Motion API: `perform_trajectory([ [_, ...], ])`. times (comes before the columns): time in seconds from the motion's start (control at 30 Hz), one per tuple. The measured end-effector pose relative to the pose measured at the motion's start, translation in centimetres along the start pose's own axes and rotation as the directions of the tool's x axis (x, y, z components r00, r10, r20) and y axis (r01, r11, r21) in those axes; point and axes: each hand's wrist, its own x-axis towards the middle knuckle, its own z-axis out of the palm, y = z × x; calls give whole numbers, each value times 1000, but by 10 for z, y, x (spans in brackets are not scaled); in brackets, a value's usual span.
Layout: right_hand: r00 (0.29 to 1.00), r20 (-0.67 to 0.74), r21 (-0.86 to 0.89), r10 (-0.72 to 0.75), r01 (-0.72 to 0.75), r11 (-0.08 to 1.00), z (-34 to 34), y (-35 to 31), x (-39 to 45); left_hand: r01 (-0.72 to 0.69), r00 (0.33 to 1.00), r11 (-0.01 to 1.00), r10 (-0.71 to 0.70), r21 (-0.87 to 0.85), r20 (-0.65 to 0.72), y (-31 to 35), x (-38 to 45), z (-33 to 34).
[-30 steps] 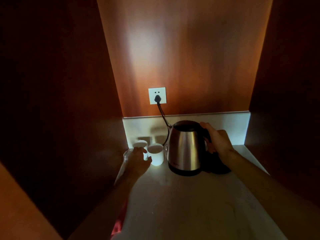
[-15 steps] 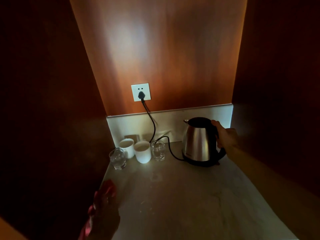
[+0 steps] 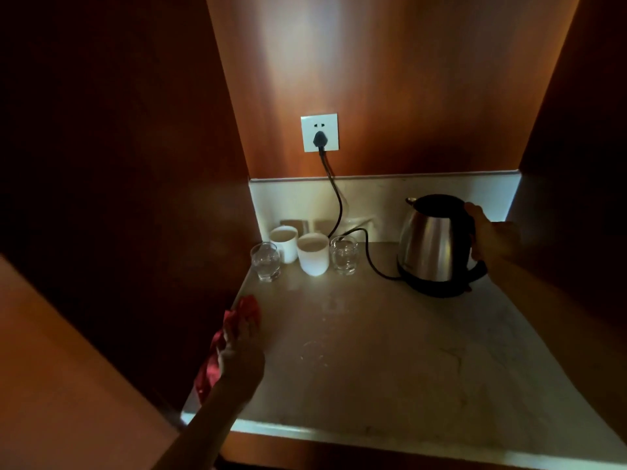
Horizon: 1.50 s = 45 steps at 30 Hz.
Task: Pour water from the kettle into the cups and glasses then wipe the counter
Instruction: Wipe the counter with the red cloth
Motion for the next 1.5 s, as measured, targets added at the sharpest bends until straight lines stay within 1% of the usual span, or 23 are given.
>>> perform_trajectory([
  [0.17,1000,-15,3,10,-10,1000,-2,5,10,-12,999,997,15,76,-36,-2,-1,0],
  [0.37,1000,-16,-35,8,-9,999,-9,19,33,-14,999,992,10,128,32,-3,5,5],
  [0.47,1000,-27,-65,12,-13,998,-9,27,51,15,1000,997,-17,77,22,-3,6,9],
  [0.53,999,-34,-42,9,-11,999,-8,35,68,14,1000,992,-13,123,-15,-7,8,14],
  [0.6,999,-50,-40,11,-13,999,-6,22,48,-3,999,986,10,164,-40,-8,9,13],
  [0.73,998,-8,-88,-55,54,995,-1,7,2,33,999,999,-32,30,-36,2,7,6],
  [0.77,999,-4,-84,-53,52,995,0,11,3,48,998,998,-46,41,-41,1,8,9],
  [0.83,997,-19,-90,-72,70,993,0,13,4,7,997,994,1,108,-74,-2,8,7],
  [0.87,996,-22,-90,-83,81,993,0,13,4,-3,995,997,10,73,-95,-4,9,9],
  [0.93,996,-14,-128,-92,89,988,-1,14,6,8,999,999,-11,-52,-54,-6,8,6],
  [0.97,995,-11,-148,-100,97,984,-2,13,5,23,1000,997,-23,-78,0,-5,7,5],
  [1.03,995,16,-202,-100,101,974,-5,13,6,32,999,995,-33,-89,-16,-6,12,12],
  [1.1,993,46,-280,-108,117,953,-7,12,6,-23,997,992,14,-127,-74,-3,10,8],
  [1.13,991,59,-331,-121,134,934,-6,10,5,-34,994,978,11,-207,-112,3,3,0],
  [1.2,970,68,-492,-235,237,838,-3,10,1,-3,987,950,-48,-311,-155,9,-7,-11],
  [1.23,937,66,-610,-344,311,729,-1,11,-2,8,988,932,-62,-363,-140,11,-10,-14],
  [1.27,876,85,-722,-474,382,577,2,14,-5,-9,989,931,-46,-365,-143,10,-12,-13],
  [1.3,814,139,-811,-564,420,407,5,18,-8,-31,984,958,-22,-284,-179,8,-13,-14],
  [1.33,777,201,-858,-596,434,276,8,21,-15,-44,986,988,19,-149,-165,2,-8,-6],
  [1.37,752,269,-868,-602,460,186,13,23,-26,8,994,998,-14,-58,-111,-3,-6,-2],
  [1.4,714,342,-850,-611,512,122,21,27,-38,17,991,1000,-19,-17,-134,-10,-4,3],
  [1.47,627,484,-771,-611,635,41,45,30,-75,-93,973,990,114,110,-201,-21,-3,3],
  [1.5,565,549,-711,-616,703,10,60,29,-95,-152,967,979,176,139,-184,-23,-6,0],
])
